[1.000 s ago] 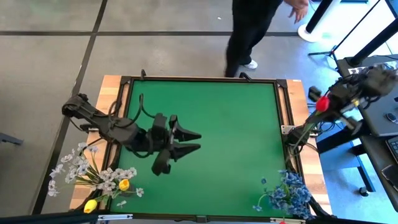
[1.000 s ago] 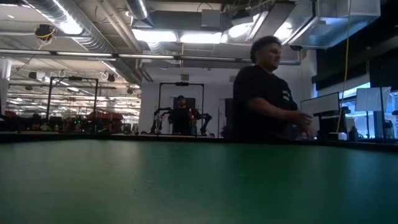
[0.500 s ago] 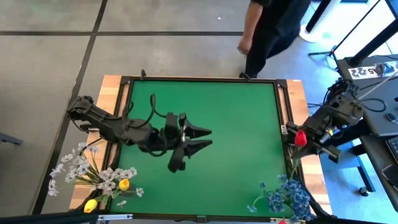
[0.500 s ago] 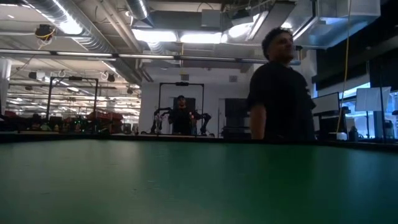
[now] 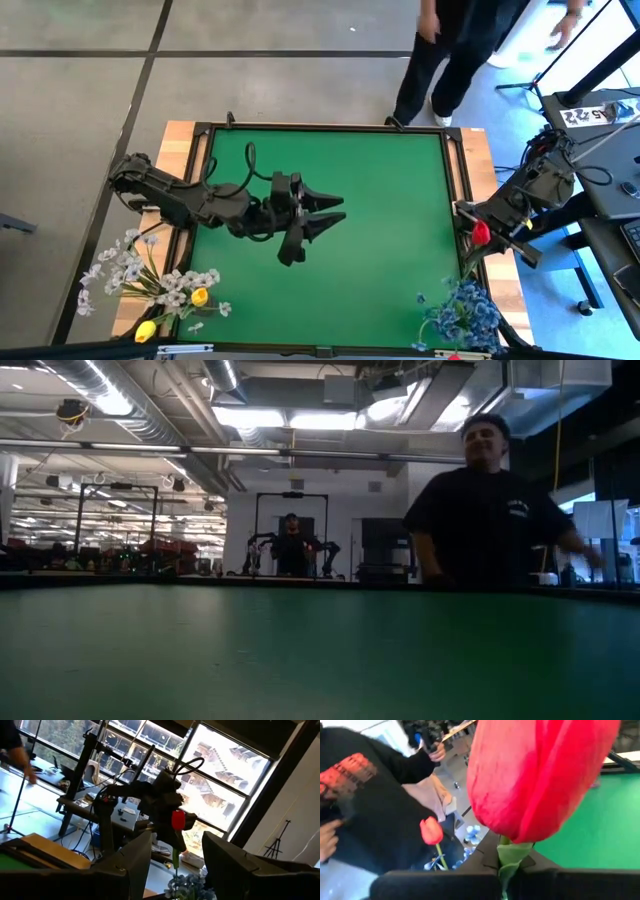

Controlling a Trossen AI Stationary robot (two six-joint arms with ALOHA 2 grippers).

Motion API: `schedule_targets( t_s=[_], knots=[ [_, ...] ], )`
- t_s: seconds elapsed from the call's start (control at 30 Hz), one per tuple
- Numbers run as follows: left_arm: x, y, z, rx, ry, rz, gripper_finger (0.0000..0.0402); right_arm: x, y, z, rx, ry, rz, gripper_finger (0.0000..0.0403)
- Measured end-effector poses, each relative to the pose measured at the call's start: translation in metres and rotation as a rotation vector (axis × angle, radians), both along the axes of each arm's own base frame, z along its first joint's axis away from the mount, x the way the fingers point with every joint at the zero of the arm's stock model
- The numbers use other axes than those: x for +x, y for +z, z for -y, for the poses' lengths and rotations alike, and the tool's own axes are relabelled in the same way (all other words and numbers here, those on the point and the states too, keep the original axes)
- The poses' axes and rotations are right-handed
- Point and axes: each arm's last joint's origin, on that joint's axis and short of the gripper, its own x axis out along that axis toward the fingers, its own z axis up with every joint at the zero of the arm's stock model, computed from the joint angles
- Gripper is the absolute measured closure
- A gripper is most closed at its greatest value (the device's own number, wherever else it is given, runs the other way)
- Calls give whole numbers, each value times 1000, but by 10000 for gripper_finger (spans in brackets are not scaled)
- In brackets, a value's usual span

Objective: Sort flowers into vase by color
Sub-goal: Put the red tulip into the blue vase

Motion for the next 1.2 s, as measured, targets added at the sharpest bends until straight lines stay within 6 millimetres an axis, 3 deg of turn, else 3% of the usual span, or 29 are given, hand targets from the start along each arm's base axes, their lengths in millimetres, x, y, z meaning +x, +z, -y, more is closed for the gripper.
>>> schedule_targets(
  t_s=[0.5,0.8,1.2],
  knots=[
    [0,0,0,0,-1,0,230,14,-8,-21,-102,137,-3,402],
    [1,0,-1,1,4,-4,230,15,3,-20,-29,105,81,402],
    [1,-1,-1,3,3,-7,230,20,-14,-29,-127,184,-50,402]
  ],
)
